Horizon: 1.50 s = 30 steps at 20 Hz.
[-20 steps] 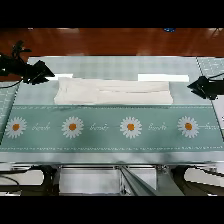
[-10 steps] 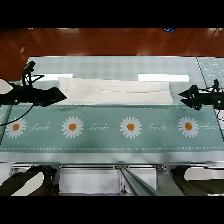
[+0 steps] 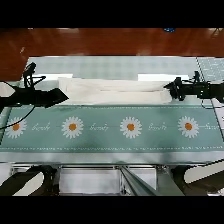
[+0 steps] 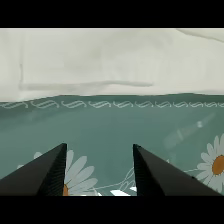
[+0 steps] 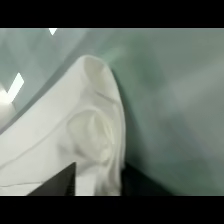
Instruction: Fold the shirts.
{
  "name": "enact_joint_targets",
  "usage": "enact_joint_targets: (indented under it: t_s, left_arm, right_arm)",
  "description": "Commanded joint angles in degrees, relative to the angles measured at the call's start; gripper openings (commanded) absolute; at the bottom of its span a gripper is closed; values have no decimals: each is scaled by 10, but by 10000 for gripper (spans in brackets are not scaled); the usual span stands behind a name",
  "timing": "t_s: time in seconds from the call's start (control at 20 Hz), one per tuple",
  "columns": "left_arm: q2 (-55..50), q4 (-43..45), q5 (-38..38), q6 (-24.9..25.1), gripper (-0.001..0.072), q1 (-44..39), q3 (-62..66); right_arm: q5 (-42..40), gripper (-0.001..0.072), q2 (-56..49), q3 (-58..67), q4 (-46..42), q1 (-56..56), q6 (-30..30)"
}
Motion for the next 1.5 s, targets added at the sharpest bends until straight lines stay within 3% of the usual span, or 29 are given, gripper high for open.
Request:
enact_joint_targets:
  t_s: [0.0, 0.05, 0.15, 0.3, 0.35, 0.4, 0.45, 0.6, 0.8, 1.05, 1.3, 1.45]
  left_arm:
    - [0, -2, 10, 0, 508, -12, -1]
    - [0, -2, 14, 0, 508, -13, -1]
    - [0, -2, 14, 0, 507, -12, -1]
    - [1, -2, 10, 0, 502, -12, -1]
    - [1, -2, 5, 0, 339, -12, -1]
    - [1, -2, 0, 0, 47, -13, -1]
    - [1, -2, -1, 5, 28, -18, -1]
    - [0, -13, 17, 11, 28, -61, -1]
    - [-37, -93, 69, 20, 27, -166, 28]
    - [-201, -92, 83, 39, 27, -318, 184]
    - [-407, -108, 3, 36, 27, -437, 376]
    - [-483, -173, -11, 26, 27, -502, 438]
  right_arm:
    - [-6, 74, -26, 47, 6, 39, 17]
    - [6, 21, -26, 55, 6, 42, 3]
    - [48, 20, -16, 63, 0, 41, -3]
    - [87, 20, 48, 63, -87, 37, 7]
    - [95, 20, 82, 59, -123, 37, 13]
    - [100, 20, 118, 50, -149, 37, 16]
    - [101, 20, 160, 36, -174, 37, 21]
    - [108, 20, 292, -29, -232, 37, 33]
    - [136, 20, 489, -128, -241, 37, 52]
    - [210, 20, 691, -176, -241, 37, 115]
    - [249, 20, 798, -176, -235, 37, 168]
    - [263, 20, 805, -176, -234, 37, 174]
